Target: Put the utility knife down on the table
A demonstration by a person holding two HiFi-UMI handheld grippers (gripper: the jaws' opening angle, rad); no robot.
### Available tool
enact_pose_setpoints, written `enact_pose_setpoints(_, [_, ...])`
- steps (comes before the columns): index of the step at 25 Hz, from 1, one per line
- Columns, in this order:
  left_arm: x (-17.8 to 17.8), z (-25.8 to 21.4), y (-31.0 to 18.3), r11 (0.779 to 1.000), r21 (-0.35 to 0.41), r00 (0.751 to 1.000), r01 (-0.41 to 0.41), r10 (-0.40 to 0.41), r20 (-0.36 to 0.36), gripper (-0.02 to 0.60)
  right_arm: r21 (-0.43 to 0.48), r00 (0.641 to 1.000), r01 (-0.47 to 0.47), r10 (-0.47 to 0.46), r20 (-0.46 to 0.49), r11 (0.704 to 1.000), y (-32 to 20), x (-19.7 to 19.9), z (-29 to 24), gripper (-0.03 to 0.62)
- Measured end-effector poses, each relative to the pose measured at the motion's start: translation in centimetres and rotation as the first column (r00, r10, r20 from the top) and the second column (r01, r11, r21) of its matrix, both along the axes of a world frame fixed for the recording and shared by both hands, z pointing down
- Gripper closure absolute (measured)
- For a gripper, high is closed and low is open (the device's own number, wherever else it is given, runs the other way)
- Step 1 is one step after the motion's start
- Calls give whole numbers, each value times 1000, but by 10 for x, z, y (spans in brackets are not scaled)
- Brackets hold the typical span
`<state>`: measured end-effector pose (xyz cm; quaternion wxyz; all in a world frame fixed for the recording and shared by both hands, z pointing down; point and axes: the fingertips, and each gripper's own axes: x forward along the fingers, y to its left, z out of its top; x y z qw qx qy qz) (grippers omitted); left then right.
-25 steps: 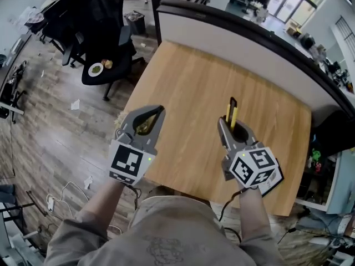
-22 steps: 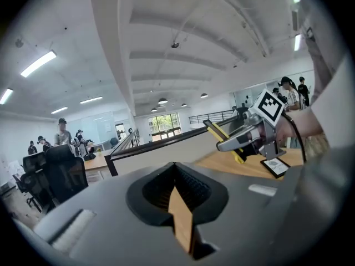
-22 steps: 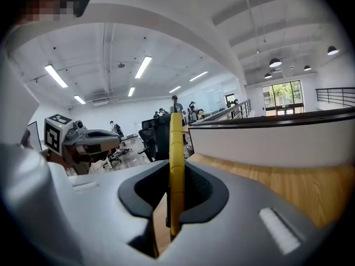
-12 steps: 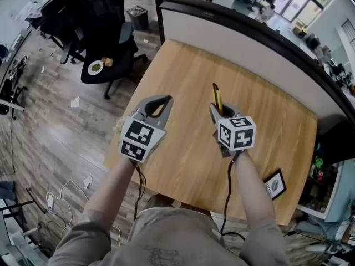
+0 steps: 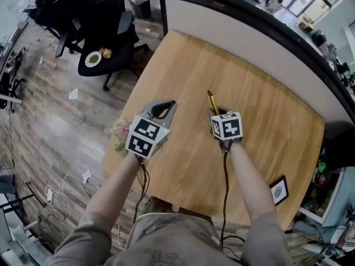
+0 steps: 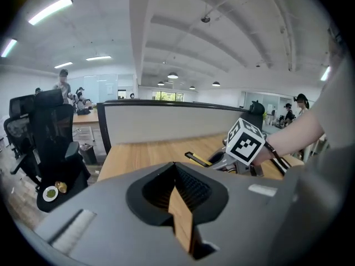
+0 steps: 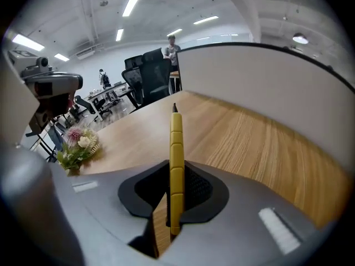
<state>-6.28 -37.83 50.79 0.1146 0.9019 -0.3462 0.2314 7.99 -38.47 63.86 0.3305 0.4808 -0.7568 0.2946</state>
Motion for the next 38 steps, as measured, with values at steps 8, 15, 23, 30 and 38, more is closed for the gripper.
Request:
enact_pose_setpoints(8, [-1,60,1,993,-114,1000,-1,3,15,583,-108,1000,-28,29,5,994,-6,-2,50,530])
enact_pose_setpoints(15, [-4,75,11,988,-152,1000,-14,17,15,583,-127,999,-14,8,-47,992,-6,-5,59,528])
enact_pose_setpoints(23, [-13,77,17,986,-164,1000,-16,19,17,583,-116,998,-21,13,-70,993,-5,-10,58,525])
enact_pose_setpoints(30, [-17,78,23,985,-172,1000,-10,13,18,583,-107,996,-12,2,-88,994,-2,-14,59,522])
enact_pose_setpoints(38, [-24,69,28,987,-161,1000,-1,6,28,583,-54,995,-32,27,-95,998,-5,-5,40,497])
